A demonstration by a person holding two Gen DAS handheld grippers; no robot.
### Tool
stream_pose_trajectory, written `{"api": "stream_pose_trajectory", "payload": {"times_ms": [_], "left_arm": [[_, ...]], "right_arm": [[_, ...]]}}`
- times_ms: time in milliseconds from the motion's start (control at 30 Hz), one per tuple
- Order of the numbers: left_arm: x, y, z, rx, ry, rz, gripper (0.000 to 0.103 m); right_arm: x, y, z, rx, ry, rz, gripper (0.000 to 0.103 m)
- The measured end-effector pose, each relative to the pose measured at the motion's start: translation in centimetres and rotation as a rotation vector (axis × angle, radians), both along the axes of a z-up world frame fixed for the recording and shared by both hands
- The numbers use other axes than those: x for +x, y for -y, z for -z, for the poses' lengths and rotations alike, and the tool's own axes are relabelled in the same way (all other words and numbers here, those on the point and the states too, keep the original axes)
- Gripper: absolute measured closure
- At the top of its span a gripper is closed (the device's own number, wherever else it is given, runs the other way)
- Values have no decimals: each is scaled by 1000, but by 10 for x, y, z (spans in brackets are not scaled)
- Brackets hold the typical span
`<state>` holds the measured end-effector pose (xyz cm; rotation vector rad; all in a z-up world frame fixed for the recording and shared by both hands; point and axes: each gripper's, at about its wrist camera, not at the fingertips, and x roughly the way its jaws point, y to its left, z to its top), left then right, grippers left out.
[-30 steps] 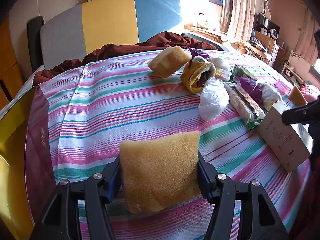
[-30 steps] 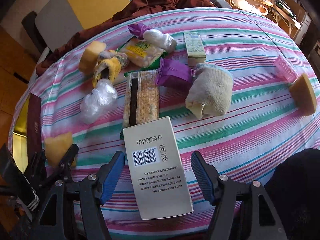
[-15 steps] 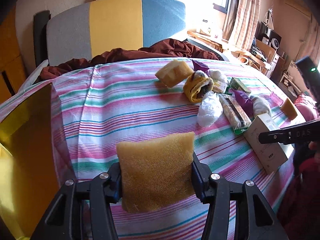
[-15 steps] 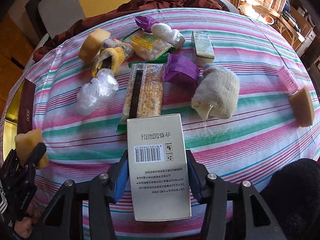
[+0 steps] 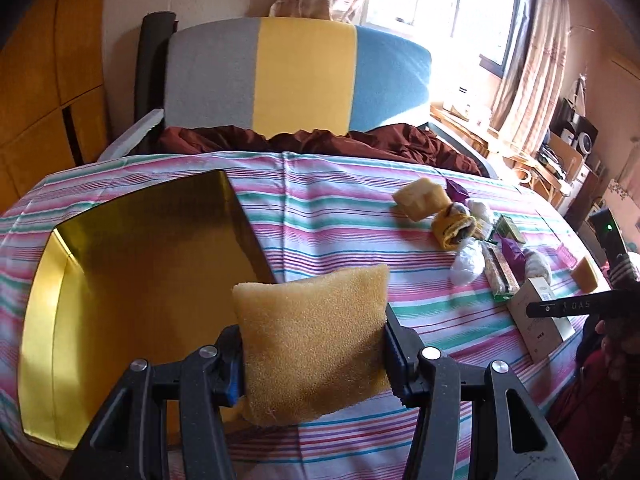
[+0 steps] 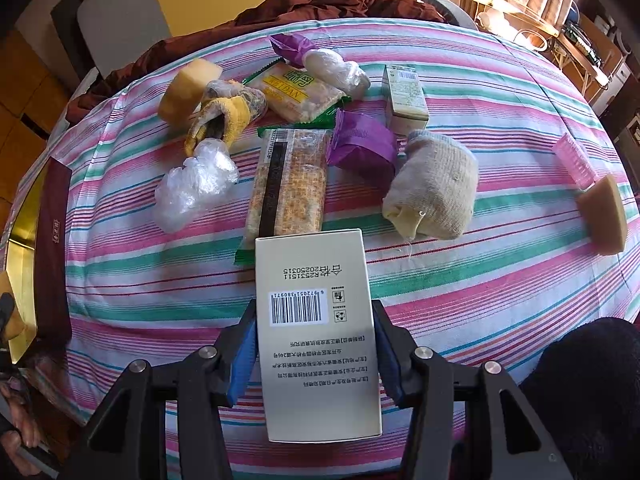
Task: Organize objects
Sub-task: 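Lower the yellow sponge into the gold tray and open the left gripper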
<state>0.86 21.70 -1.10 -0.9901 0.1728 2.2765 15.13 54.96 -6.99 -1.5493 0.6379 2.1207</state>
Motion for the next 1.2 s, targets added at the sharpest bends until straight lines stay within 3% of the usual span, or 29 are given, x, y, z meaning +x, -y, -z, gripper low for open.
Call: {"api": "stream_pose_trajectory", "payload": {"times_ms": [300,567,833,1200], "left_arm": [[-48,106,14,-128,-38,-275,46],[-58,157,46,-244,-18,-399,40],[-54,163,45,-243,-33,-435,23],[-47,181,31,-162,-22,-497,22]], "right_arm": [[4,-7,-1,-1,4,-9,51],[-6,-2,6,5,15,-13,51],[-7,-6,6,20,27,-16,51],[-11,-9,5,35,17,-12,51]]}}
